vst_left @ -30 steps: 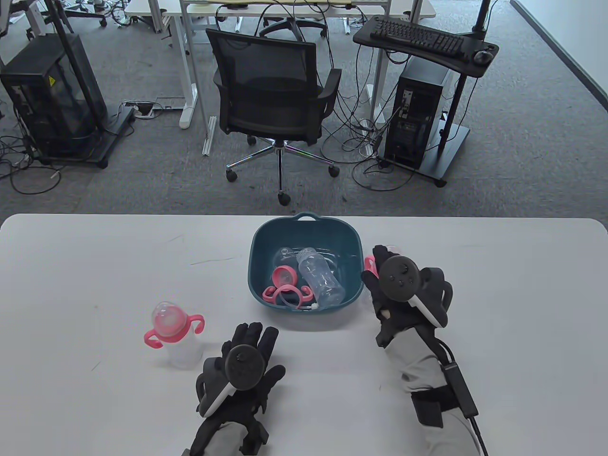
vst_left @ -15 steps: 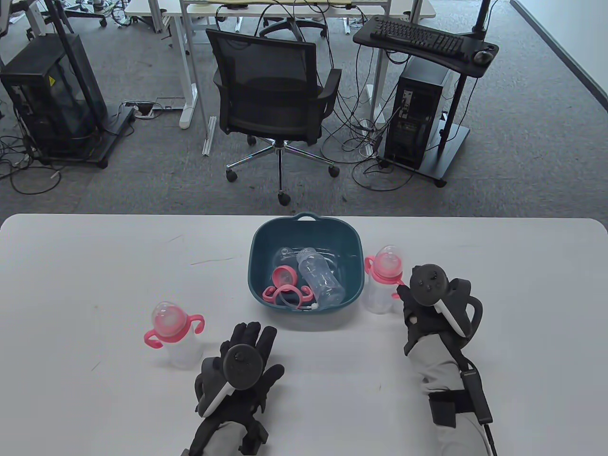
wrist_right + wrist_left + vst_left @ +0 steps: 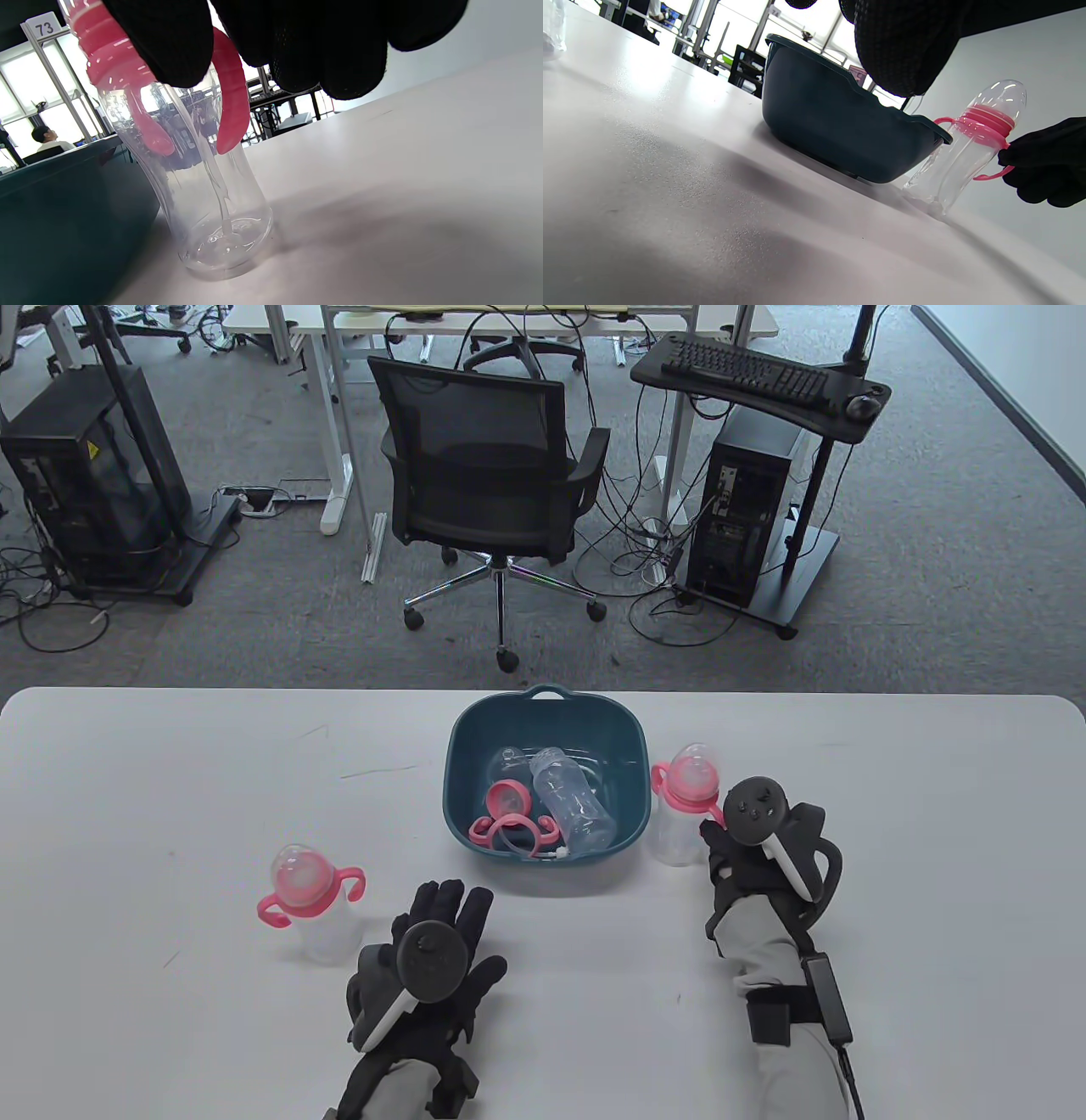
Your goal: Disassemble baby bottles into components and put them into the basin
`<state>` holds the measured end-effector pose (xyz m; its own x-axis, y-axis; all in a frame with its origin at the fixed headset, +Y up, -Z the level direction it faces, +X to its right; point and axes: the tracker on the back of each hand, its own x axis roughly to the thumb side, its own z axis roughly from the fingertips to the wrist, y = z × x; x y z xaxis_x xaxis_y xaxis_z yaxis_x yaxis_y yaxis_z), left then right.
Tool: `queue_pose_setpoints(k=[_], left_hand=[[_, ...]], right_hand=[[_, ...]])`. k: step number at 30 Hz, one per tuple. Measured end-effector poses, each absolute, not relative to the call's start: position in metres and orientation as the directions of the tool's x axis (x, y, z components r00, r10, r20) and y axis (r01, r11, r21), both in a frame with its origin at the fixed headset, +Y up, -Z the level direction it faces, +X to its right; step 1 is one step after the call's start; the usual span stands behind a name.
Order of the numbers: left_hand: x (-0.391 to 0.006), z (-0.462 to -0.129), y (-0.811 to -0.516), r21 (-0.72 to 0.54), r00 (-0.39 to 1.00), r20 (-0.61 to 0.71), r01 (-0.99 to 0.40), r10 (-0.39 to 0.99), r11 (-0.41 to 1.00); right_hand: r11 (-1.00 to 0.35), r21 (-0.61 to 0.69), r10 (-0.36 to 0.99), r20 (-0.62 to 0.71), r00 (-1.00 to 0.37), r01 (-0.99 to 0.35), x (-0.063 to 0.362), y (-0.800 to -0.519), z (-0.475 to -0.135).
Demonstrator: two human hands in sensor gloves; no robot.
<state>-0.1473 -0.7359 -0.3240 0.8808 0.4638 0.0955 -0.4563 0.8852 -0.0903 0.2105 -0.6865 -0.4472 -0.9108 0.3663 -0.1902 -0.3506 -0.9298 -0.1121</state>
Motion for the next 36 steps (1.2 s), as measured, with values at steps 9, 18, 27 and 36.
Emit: queue_pose_setpoints(k=[9, 18, 27, 36], left_hand=[[-0.148, -0.324, -0.736, -0.094, 0.88, 0.095, -0.458, 0.466, 0.884], [-0.147, -0.325, -0.736, -0.097, 0.877, 0.098, -0.463, 0.471, 0.881], [-0.147, -0.324, -0.735, -0.066, 0.849, 0.118, -0.512, 0.516, 0.857], [-0.146, -0.322, -0.73, -0.017, 0.791, 0.164, -0.595, 0.589, 0.804]], right_hand=[[-0.918, -0.165, 0.388, -0.184, -0.903, -0.361, 0.211, -0.693, -0.448], [-0.885, -0.27, 0.424, -0.13, -0.896, -0.38, 0.22, -0.688, -0.439], [-0.82, -0.37, 0.48, -0.028, -0.877, -0.437, 0.227, -0.661, -0.413], [-0.74, -0.414, 0.535, 0.115, -0.837, -0.53, 0.214, -0.635, -0.38]])
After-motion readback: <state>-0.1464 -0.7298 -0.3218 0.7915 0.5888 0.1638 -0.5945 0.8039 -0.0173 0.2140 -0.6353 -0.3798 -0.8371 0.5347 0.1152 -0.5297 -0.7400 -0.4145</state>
